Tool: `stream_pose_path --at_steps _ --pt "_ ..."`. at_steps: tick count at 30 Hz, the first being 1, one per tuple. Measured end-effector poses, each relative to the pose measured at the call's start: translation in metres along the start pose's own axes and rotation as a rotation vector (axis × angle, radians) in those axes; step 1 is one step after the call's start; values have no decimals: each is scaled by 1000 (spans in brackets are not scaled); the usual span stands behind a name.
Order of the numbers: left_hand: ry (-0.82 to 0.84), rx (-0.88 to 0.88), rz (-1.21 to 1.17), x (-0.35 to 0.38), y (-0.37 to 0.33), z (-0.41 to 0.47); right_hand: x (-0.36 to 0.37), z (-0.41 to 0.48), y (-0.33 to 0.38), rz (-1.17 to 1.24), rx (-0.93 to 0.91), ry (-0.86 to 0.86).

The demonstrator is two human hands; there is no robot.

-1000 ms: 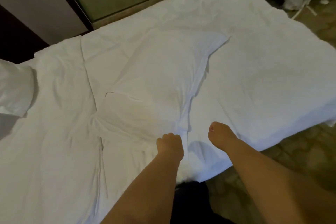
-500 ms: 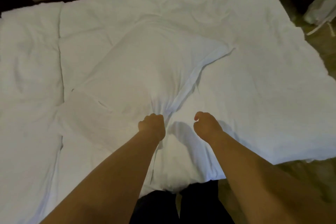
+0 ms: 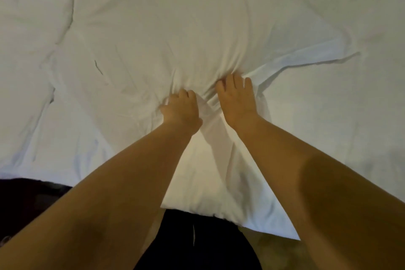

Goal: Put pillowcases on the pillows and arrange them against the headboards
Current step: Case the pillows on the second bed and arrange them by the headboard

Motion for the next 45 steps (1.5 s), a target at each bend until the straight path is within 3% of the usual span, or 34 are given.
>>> stream_pose_path --at_steps 10,15,20,25,28,33,38,45 --pt "-141 -56 254 18 -18 26 16 23 3 -92 -143 -129" --pt "-109 -91 164 17 -20 26 6 29 6 -102 -226 -122" --pt "-79 -50 31 13 -17 10 -25 34 4 142 -200 -7" --pt "-116 -119 -170 -2 -5 -24 -64 18 2 293 -127 75" --pt "-181 -132 -226 -19 13 -42 -89 0 6 358 -106 106" --pt "-137 -70 -230 -45 43 -80 -128 -49 13 467 -24 67" --pt "-251 -8 -340 -72 63 -142 -172 -98 13 574 5 85" --pt "-346 77 -387 -71 84 -265 -208 -229 37 633 61 -1"
Point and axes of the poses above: each hand's wrist, its own z-axis towards the middle knuckle, its own x-axis out of the palm, y = z × x, the point moved 5 cm from there along z, towards the middle knuckle, and after that the axes turned 3 degrees about z, right-handed, at the moved point
